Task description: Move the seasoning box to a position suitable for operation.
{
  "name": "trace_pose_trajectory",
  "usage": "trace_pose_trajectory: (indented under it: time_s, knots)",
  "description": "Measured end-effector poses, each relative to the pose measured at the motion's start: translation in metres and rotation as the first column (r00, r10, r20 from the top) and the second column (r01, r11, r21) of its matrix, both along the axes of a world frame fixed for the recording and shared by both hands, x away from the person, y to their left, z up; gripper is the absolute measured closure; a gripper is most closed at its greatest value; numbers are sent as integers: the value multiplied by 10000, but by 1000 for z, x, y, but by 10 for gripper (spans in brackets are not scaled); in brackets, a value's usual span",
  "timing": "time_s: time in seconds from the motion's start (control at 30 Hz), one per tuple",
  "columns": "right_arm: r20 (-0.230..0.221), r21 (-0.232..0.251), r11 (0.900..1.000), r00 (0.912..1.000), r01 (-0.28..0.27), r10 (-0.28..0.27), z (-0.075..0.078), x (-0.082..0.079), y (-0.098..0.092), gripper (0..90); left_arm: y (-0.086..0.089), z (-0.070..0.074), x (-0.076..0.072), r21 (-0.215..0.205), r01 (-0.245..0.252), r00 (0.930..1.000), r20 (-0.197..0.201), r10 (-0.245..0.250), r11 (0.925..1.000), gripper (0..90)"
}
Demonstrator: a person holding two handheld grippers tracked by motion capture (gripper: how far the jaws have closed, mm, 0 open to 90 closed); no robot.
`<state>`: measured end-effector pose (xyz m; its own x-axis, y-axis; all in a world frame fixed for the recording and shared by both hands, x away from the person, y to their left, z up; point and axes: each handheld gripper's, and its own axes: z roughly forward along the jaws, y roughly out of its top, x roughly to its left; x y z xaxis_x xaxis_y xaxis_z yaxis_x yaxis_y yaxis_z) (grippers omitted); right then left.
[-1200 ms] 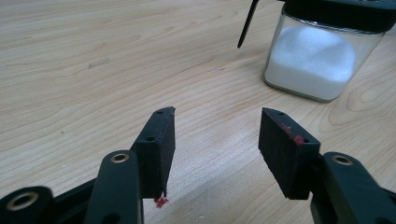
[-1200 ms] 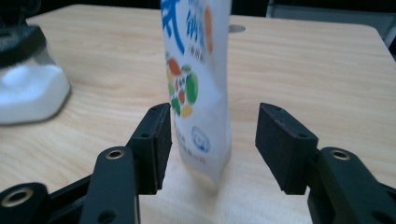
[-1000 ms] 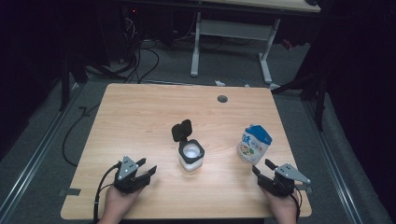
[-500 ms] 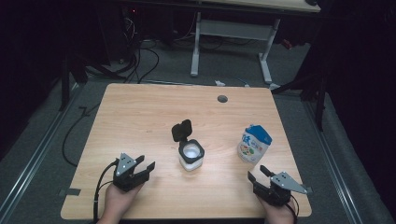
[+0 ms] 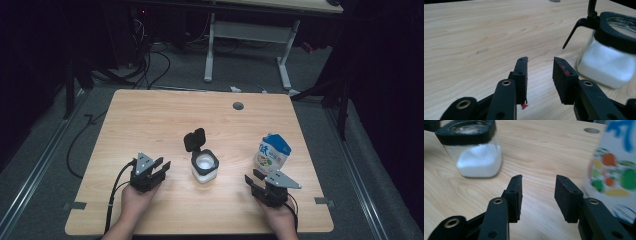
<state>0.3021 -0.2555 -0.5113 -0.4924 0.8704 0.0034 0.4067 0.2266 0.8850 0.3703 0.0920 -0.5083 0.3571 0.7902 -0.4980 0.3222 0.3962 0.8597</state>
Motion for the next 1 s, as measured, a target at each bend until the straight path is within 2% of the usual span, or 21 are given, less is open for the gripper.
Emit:
trace_pose_trajectory:
  time_s: [0.17, 0.3, 0.4, 0.5, 0.57, 0.67, 0.87, 1.0]
  knots:
    - [-125, 15, 9996, 9995, -297, 297, 0, 15, 22, 650, -11, 13, 15, -209, 103, 9999, 2, -103, 9997, 743]
    - [-157, 261, 9982, 9984, -536, 541, 1, 22, 36, 731, -21, 24, 25, -301, 180, 9997, 150, -175, 9994, 805]
    - [-176, 144, 9975, 9974, -699, 701, 1, 26, 45, 794, -29, 32, 30, -310, 264, 9994, 232, -257, 9992, 838]
    - [-75, 5, 9964, 9964, -847, 847, 1, 27, 52, 840, -34, 41, 35, -602, 314, 9991, 293, -296, 9977, 853]
    - [-82, -55, 9956, 9956, -931, 931, 1, 26, 54, 850, -35, 47, 37, -875, 312, 9991, 312, -285, 9957, 861]
    - [-47, 104, 9949, 9949, -1007, 1007, 1, 26, 55, 853, -39, 51, 36, -947, 353, 9988, 373, -319, 9949, 867]
    - [-65, 71, 9926, 9926, -1213, 1214, 1, 24, 60, 899, -43, 53, 35, -911, 383, 9984, 446, -344, 9951, 877]
    - [-122, 64, 9917, 9916, -1287, 1288, 0, 24, 63, 900, -42, 54, 34, -943, 399, 9984, 448, -358, 9947, 878]
